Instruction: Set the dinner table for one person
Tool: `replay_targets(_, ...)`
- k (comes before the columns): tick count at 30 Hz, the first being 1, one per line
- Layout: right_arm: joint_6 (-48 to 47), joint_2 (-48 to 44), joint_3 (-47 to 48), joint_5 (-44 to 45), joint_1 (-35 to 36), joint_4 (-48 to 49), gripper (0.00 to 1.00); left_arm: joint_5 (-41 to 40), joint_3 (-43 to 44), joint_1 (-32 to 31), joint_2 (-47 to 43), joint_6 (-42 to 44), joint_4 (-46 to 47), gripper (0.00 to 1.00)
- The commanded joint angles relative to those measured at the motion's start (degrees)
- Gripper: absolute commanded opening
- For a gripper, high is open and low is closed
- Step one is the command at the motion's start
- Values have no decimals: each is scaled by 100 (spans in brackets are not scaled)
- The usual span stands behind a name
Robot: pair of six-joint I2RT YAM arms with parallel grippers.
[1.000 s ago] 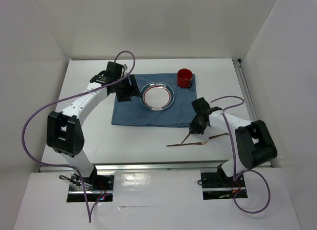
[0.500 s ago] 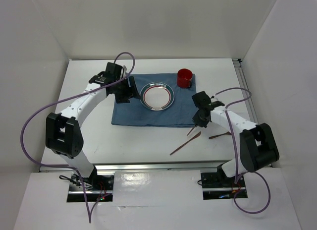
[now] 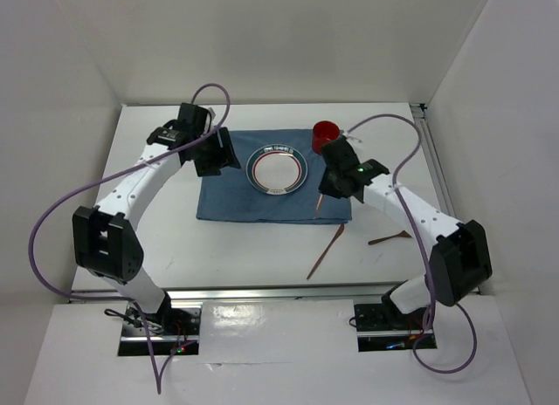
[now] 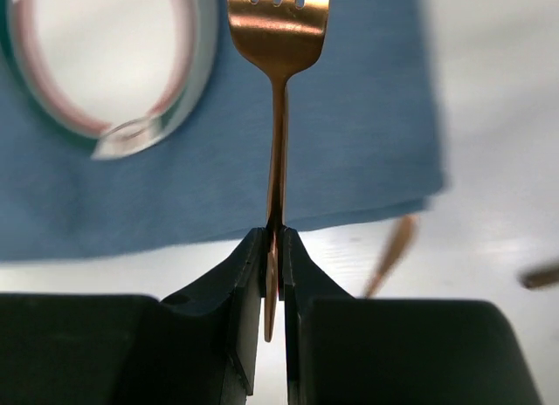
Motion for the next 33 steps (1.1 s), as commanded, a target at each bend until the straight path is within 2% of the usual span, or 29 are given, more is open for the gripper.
replay_targets(1, -459, 420, 779, -340, 666, 122, 0, -350, 321, 296, -574, 38, -240, 77)
replay_targets(4, -530, 929, 1403, -561, 1123, 385, 0, -499, 374, 533, -925, -42, -371, 77)
replay_targets(11, -890, 2503, 3133, -948, 1608, 737, 0, -649, 435, 1034, -1550, -306, -592, 77)
replay_targets(21, -821, 4833, 5596, -1405, 1609, 799, 0, -509, 23, 1456, -2236, -411, -592, 77)
replay_targets(27, -592, 5536, 6064, -1564, 1609, 1045, 0, -386, -189, 1632, -2298, -359, -592, 77)
replay_targets(33, -390, 5905, 6117, -1564, 1609, 1159, 0, -280, -242, 1755, -2298, -245, -592, 77)
